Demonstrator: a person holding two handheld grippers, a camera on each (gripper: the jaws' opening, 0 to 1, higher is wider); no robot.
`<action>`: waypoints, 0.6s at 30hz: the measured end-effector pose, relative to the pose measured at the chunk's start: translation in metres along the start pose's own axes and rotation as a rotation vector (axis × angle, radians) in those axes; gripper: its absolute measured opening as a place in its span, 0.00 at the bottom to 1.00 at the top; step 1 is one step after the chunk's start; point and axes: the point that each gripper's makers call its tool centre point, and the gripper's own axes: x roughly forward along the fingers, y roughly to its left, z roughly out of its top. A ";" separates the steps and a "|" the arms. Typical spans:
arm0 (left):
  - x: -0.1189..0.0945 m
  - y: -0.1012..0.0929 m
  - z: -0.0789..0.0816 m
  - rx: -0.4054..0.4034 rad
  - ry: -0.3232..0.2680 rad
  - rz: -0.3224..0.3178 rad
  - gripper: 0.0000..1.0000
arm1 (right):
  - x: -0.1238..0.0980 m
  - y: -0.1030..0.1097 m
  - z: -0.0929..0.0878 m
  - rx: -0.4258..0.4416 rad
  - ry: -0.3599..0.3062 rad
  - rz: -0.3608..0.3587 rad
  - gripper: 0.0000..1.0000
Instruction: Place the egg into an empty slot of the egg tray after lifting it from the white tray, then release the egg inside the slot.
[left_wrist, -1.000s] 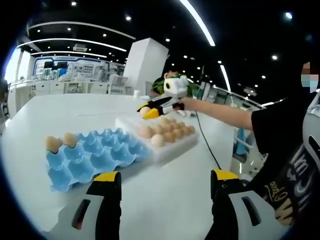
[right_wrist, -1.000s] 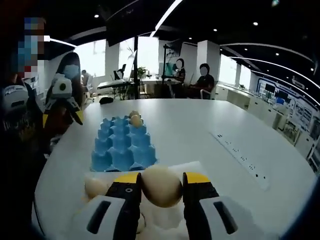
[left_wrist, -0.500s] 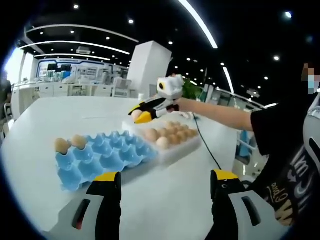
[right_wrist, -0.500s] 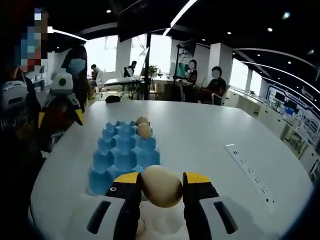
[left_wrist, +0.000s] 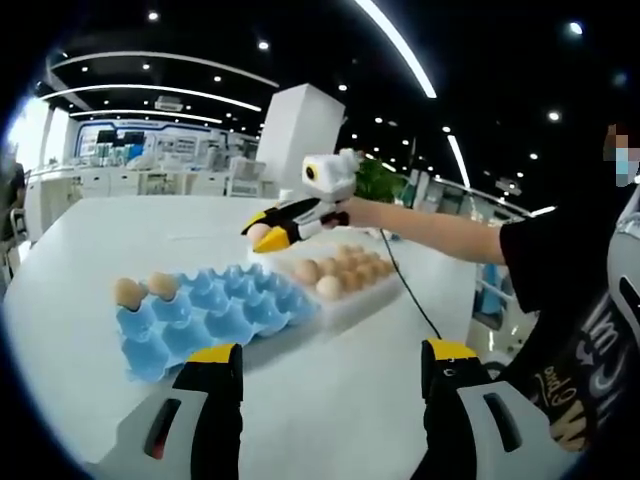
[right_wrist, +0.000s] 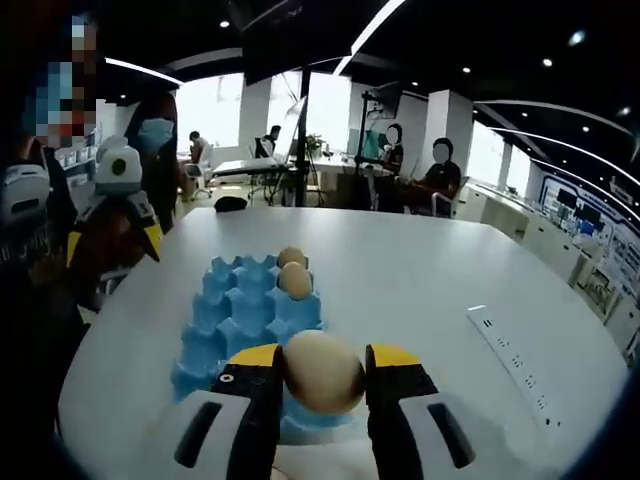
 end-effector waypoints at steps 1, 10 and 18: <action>0.000 0.000 0.000 0.001 0.000 0.000 0.74 | 0.002 0.003 0.002 0.001 -0.005 -0.002 0.34; 0.000 0.002 0.002 0.004 -0.001 0.000 0.74 | 0.020 0.011 0.004 -0.008 0.000 0.023 0.34; 0.001 0.006 0.003 0.000 0.000 0.000 0.74 | 0.035 0.005 0.010 0.000 -0.008 0.028 0.34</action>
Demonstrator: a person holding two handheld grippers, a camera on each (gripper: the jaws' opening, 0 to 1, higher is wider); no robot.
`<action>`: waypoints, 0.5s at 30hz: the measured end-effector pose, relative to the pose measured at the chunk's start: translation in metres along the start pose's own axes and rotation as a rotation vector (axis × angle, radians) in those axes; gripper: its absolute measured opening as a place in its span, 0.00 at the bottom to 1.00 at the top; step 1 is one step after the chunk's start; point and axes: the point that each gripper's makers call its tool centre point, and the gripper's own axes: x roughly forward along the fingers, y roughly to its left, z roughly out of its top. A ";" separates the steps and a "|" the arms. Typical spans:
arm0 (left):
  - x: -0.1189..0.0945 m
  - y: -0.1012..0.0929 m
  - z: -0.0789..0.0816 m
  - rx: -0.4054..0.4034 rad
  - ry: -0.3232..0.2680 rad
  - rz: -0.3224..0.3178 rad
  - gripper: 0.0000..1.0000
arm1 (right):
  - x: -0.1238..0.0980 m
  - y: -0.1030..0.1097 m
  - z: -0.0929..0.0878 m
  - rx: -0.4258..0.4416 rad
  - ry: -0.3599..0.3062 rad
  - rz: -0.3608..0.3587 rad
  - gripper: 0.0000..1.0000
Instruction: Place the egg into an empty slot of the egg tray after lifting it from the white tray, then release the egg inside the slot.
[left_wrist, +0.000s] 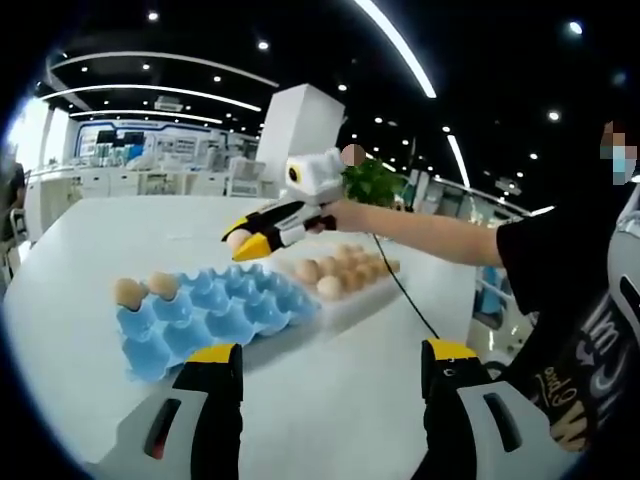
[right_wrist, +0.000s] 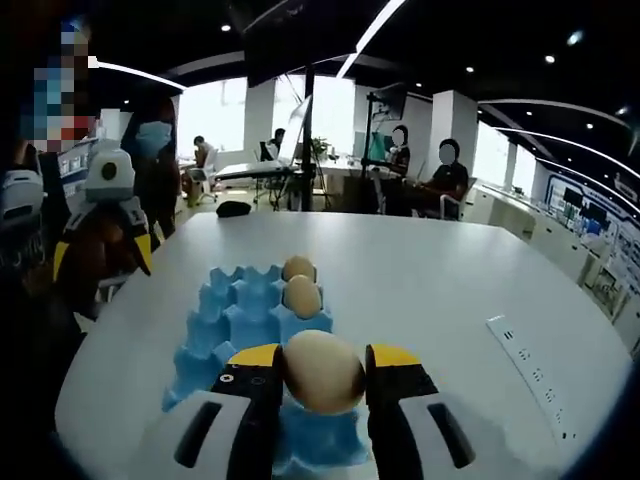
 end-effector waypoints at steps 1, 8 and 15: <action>0.000 0.000 0.000 0.000 0.001 0.000 0.74 | 0.001 0.000 0.000 -0.001 0.000 0.001 0.34; 0.002 0.005 0.001 -0.001 0.006 0.009 0.74 | 0.010 -0.005 0.003 0.001 -0.004 0.005 0.34; 0.004 0.006 0.000 -0.004 0.011 0.014 0.74 | 0.020 0.000 0.010 -0.011 -0.008 0.005 0.34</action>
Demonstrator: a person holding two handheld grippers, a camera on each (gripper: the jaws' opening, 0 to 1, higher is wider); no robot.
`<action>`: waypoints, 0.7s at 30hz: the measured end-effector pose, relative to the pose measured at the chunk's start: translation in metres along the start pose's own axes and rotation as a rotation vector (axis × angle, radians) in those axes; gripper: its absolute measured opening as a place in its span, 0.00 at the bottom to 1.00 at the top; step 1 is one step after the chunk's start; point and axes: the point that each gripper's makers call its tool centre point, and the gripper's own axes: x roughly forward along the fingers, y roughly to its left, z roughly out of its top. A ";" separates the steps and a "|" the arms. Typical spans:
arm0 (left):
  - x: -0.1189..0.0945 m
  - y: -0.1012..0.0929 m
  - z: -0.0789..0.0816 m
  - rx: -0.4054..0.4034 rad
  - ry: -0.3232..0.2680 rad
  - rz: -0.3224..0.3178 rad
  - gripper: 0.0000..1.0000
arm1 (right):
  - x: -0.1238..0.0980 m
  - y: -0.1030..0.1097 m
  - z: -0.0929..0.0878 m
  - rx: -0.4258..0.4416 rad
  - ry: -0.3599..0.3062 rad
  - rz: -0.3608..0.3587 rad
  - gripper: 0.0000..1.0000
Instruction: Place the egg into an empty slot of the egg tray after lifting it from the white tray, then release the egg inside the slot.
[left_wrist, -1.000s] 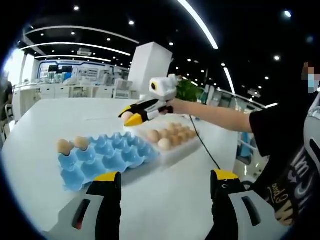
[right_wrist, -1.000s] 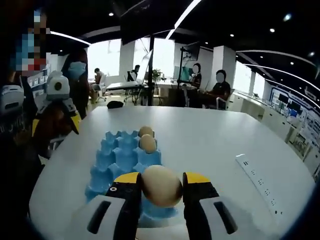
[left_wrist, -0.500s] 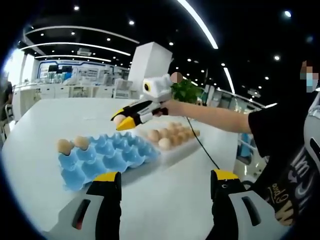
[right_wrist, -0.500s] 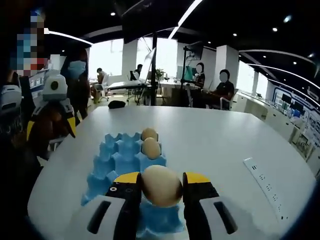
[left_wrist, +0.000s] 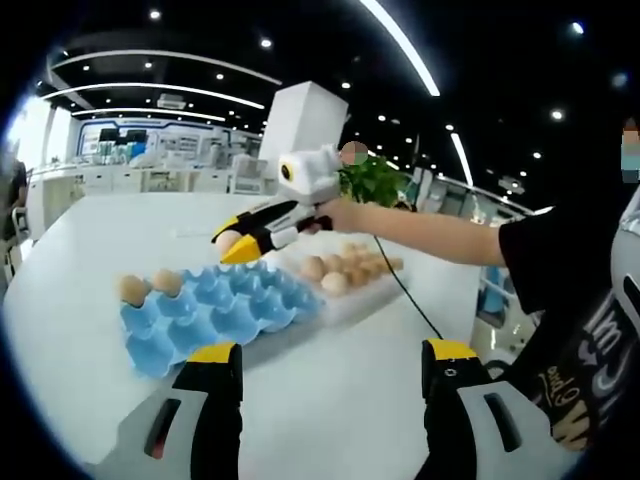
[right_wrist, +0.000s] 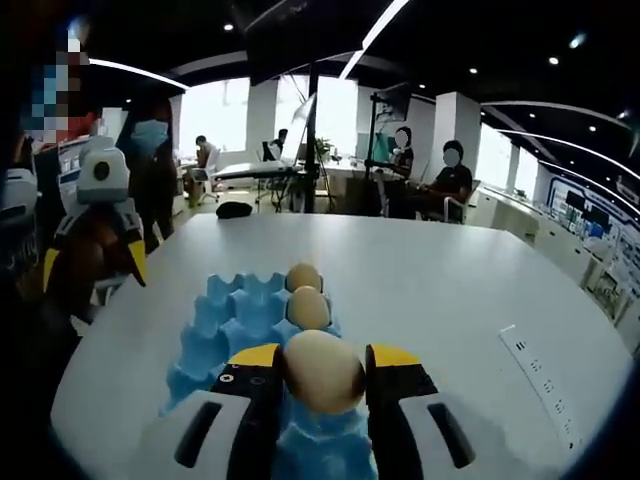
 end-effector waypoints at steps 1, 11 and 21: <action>0.000 0.000 0.000 0.001 0.000 0.000 0.74 | 0.000 -0.001 0.000 0.001 -0.002 0.001 0.34; 0.002 0.007 -0.001 -0.005 0.008 0.027 0.74 | 0.012 0.005 0.004 -0.004 -0.008 -0.002 0.34; 0.003 0.011 -0.003 0.000 0.019 0.046 0.75 | 0.022 0.008 0.007 0.006 -0.009 0.012 0.34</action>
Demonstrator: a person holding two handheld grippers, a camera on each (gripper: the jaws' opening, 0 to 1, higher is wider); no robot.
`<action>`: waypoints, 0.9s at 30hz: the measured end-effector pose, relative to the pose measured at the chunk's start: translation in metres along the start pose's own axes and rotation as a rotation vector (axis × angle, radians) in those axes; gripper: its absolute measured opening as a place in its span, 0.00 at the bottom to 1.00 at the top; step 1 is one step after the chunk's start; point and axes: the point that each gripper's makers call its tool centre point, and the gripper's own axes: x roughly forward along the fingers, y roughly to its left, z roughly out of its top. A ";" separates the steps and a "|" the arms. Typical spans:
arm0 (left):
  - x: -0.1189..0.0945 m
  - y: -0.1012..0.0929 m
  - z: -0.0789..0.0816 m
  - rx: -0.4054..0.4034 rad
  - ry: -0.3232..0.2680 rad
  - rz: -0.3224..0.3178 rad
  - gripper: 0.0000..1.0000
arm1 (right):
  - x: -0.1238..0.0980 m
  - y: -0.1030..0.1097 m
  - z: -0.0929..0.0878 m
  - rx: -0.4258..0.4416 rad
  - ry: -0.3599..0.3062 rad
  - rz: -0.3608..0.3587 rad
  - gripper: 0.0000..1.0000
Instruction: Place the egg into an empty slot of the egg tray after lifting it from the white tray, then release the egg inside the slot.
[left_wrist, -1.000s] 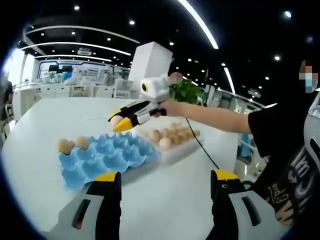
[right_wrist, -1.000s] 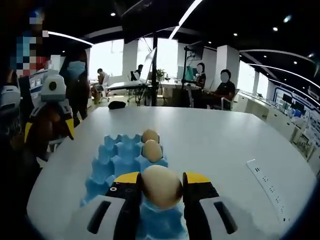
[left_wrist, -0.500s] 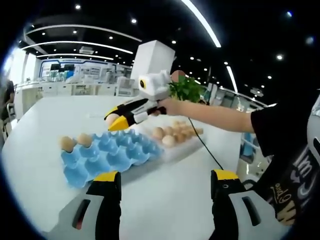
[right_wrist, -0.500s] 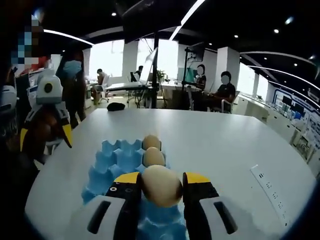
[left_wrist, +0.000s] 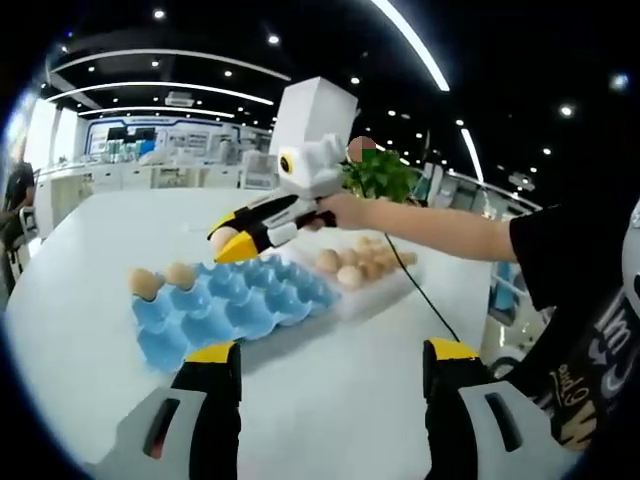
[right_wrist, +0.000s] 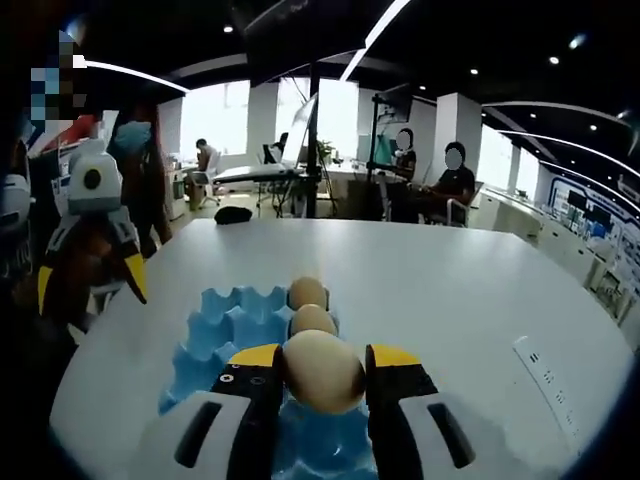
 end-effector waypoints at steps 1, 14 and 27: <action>0.000 0.000 0.000 0.000 -0.001 -0.001 0.75 | 0.002 0.001 0.001 -0.001 0.000 0.004 0.34; 0.000 0.004 -0.002 -0.004 0.007 0.016 0.75 | 0.016 0.010 -0.004 0.039 0.012 0.041 0.34; 0.011 -0.004 -0.006 0.006 0.030 0.024 0.76 | 0.020 0.009 -0.017 0.083 0.023 0.061 0.34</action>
